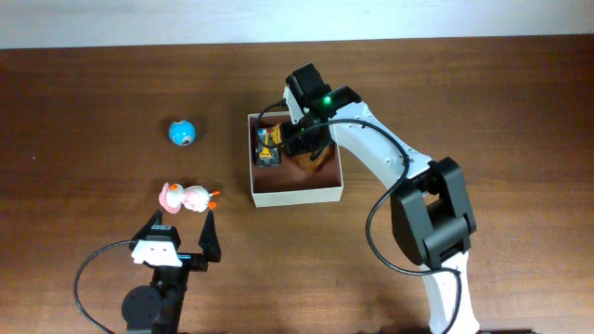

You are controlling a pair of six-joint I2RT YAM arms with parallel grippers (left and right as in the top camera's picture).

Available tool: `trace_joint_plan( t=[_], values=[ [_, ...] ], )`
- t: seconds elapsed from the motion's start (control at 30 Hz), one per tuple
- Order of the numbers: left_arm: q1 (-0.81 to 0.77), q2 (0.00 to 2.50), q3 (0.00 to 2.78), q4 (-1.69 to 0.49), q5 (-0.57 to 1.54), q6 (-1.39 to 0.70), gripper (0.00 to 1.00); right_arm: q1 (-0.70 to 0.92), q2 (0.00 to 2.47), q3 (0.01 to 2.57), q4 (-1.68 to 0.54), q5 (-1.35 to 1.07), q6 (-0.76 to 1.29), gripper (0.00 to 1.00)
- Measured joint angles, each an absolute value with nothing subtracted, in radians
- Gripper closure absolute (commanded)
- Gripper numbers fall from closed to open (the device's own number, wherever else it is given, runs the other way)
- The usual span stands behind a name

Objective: Pack container
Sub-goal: 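Open the right gripper to release the yellow toy in the box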

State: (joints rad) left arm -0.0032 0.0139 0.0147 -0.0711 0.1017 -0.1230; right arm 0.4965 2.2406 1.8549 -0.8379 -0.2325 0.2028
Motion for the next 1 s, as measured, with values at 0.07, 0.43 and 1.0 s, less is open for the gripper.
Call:
trace_joint_plan(
  t=[0.07, 0.43, 1.0],
  values=[
    [-0.003, 0.014, 0.015, -0.071, 0.102, -0.123, 0.00, 0.496, 2.249, 1.855, -0.834, -0.229, 0.202, 0.93],
    [-0.003, 0.014, 0.015, -0.071, 0.102, -0.123, 0.00, 0.496, 2.251, 1.930, -0.922, -0.228, 0.202, 0.93],
    [-0.003, 0.014, 0.015, -0.071, 0.102, -0.123, 0.00, 0.496, 2.255, 2.061, -0.952, -0.224, 0.191, 0.93]
  ],
)
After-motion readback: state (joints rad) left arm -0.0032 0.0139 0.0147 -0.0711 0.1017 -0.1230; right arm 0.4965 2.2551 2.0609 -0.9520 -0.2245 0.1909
